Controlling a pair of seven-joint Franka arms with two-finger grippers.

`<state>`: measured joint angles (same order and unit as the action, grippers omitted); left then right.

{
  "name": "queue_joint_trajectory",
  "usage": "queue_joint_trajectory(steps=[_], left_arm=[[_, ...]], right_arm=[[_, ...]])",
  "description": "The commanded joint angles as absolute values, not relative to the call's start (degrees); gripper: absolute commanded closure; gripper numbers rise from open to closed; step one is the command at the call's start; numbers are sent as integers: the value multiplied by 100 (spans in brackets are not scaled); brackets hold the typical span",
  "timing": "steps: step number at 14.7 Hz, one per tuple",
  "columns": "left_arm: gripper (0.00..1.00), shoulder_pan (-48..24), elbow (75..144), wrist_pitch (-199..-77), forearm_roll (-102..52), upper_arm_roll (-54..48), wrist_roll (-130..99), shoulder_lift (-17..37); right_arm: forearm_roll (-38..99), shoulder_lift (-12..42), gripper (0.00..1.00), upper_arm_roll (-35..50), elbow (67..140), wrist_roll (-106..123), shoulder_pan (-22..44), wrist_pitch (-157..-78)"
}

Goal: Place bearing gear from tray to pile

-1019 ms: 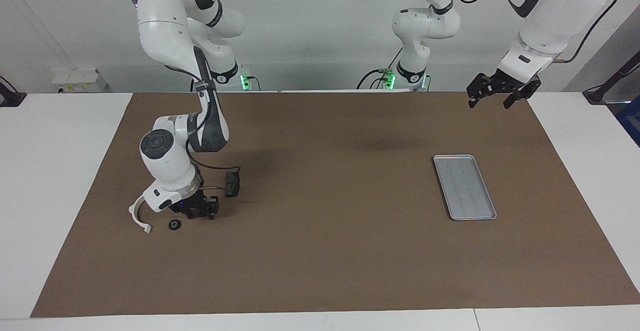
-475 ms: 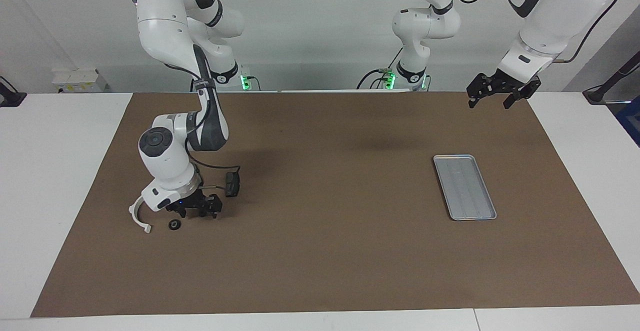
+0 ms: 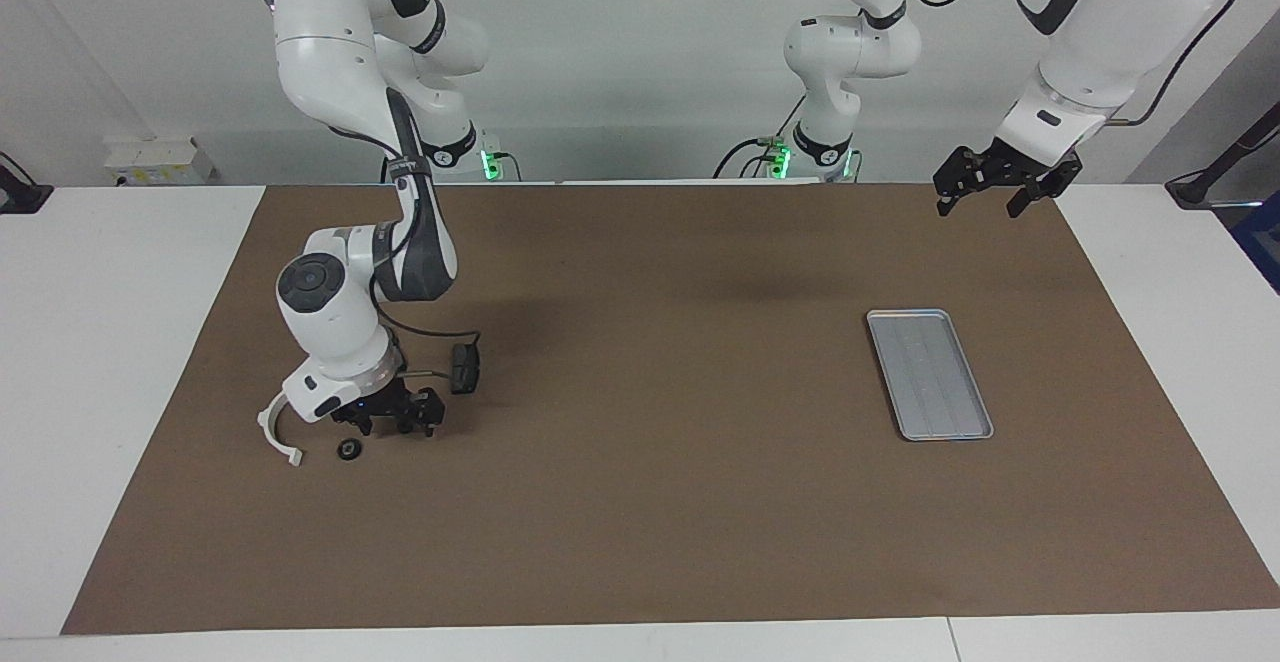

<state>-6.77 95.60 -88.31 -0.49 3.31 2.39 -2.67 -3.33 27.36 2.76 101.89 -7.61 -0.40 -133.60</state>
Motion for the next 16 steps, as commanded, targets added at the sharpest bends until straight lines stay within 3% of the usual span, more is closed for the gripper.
queue_joint_trajectory(steps=[1,8,16], left_arm=[[0,-686,9571,-8824,-123,343,281,-334],[0,-686,9571,-8824,-123,343,281,-334],[0,-686,9571,-8824,-123,343,281,-334]], right_arm=[[-290,2611,0,334,10222,-642,-123,-13290],[-290,2102,0,325,10090,-168,-114,-12404],[-70,433,0,308,10107,-167,35,-10540]])
